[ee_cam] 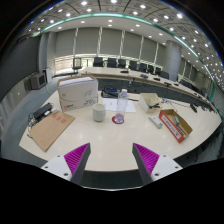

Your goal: Pour water

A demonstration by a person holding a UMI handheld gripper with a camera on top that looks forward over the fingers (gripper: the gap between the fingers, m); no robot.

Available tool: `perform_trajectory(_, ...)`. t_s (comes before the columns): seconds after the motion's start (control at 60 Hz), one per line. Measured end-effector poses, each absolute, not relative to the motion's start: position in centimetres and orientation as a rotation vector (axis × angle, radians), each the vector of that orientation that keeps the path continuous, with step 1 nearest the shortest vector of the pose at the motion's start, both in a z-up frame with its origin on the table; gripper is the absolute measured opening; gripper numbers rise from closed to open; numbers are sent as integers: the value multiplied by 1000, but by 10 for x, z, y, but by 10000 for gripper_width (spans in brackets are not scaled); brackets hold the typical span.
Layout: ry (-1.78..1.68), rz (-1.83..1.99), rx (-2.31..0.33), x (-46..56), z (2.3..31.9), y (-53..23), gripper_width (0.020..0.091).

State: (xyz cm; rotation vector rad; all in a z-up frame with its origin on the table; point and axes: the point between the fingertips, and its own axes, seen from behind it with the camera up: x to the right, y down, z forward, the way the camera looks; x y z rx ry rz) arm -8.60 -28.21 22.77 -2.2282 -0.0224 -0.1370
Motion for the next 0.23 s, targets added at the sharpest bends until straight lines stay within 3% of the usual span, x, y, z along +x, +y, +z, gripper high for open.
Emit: perform_trajectory(0.233, -38, -137, -2217, -88, 229, -286, 859)
